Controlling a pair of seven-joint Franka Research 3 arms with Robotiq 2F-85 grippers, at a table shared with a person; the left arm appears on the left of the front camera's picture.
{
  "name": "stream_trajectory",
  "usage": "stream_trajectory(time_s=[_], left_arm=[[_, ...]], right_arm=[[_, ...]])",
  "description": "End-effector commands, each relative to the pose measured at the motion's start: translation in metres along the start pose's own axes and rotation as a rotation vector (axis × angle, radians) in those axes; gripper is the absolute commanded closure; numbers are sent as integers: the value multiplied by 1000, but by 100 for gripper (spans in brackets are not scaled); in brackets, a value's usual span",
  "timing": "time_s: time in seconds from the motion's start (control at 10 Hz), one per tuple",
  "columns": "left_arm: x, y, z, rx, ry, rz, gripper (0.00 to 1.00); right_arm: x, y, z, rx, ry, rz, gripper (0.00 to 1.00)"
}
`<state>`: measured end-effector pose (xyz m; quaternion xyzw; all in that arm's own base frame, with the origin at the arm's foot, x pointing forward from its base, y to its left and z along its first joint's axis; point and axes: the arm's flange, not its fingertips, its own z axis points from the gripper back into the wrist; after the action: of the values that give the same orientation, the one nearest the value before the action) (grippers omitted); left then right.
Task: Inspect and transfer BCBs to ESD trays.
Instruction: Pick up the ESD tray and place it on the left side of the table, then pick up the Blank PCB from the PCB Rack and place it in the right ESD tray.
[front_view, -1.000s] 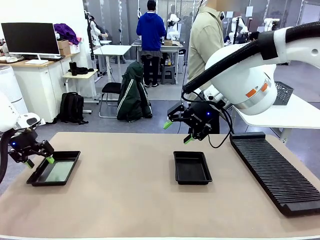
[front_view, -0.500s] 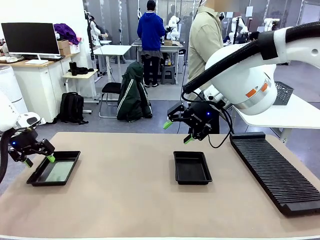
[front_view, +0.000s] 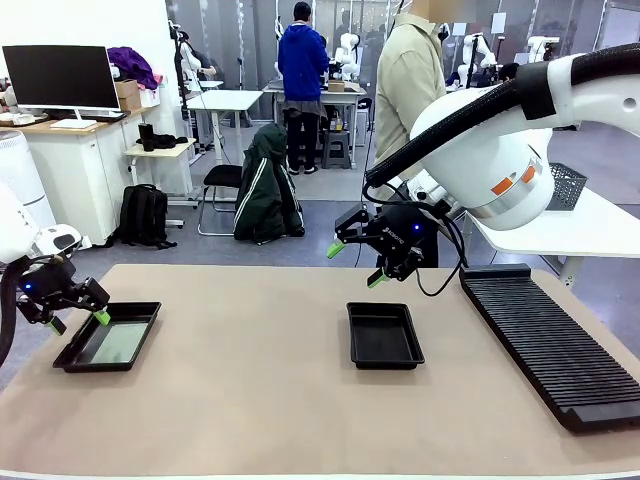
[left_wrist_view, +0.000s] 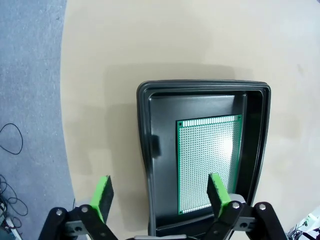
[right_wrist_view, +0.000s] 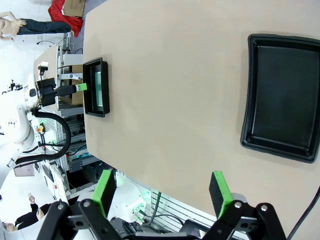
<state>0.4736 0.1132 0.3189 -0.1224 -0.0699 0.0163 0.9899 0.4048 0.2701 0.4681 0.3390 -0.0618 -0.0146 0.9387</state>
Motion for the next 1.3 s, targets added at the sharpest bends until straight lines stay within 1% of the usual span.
stream_trajectory(time_s=[0.0, 1.2], left_arm=[[0, 0, 0, 0, -1, 0, 0], [0, 0, 0, 0, -1, 0, 0]], right_arm=[[0, 0, 0, -1, 1, -8, 0], [0, 0, 0, -1, 1, -8, 0]])
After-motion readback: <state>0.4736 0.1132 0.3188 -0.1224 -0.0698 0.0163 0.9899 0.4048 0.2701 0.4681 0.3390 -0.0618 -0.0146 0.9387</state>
